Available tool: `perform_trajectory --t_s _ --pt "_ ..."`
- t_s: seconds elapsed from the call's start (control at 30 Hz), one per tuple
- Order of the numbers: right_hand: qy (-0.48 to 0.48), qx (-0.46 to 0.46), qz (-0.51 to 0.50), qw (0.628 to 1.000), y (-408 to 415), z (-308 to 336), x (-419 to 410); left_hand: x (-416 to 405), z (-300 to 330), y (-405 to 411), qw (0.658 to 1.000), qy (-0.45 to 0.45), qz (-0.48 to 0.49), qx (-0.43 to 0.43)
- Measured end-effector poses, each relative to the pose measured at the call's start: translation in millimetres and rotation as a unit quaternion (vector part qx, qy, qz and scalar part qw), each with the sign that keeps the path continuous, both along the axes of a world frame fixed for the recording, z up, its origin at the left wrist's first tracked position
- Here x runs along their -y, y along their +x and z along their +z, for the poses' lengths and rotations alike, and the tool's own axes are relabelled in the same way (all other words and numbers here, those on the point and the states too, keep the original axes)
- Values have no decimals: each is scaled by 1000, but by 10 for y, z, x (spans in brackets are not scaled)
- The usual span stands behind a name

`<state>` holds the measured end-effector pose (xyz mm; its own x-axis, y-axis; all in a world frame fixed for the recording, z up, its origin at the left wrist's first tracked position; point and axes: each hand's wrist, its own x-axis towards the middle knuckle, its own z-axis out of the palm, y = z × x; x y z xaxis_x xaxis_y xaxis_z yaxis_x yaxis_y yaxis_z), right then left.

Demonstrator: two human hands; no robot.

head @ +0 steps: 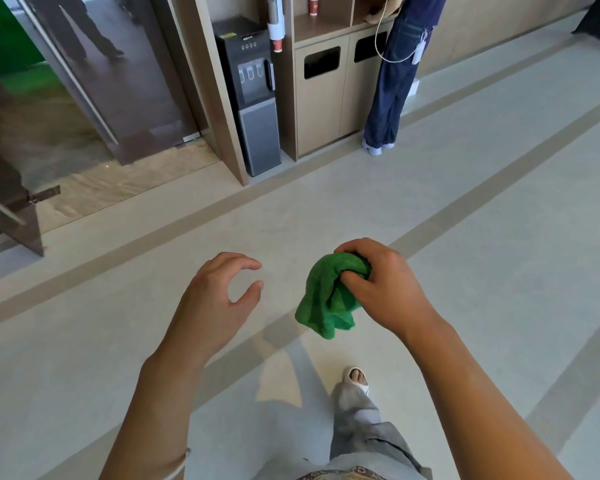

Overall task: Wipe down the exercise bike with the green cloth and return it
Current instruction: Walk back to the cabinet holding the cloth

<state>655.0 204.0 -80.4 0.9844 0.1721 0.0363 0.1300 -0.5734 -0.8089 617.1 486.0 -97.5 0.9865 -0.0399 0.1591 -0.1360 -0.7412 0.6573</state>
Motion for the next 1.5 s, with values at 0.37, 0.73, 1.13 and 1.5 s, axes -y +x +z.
perform_trajectory --t_s 0.37,0.73,1.13,1.5 --pt "26 3 54 998 1741 92 570 702 120 1456 999 12 41 -17" --pt "59 17 49 997 3060 41 1070 1168 175 2657 999 23 45 -20" --pt "32 13 33 999 4615 -57 824 946 26 4377 1000 15 19 -15" --pt "15 32 19 999 6352 207 28 181 291 6255 1000 11 7 10"
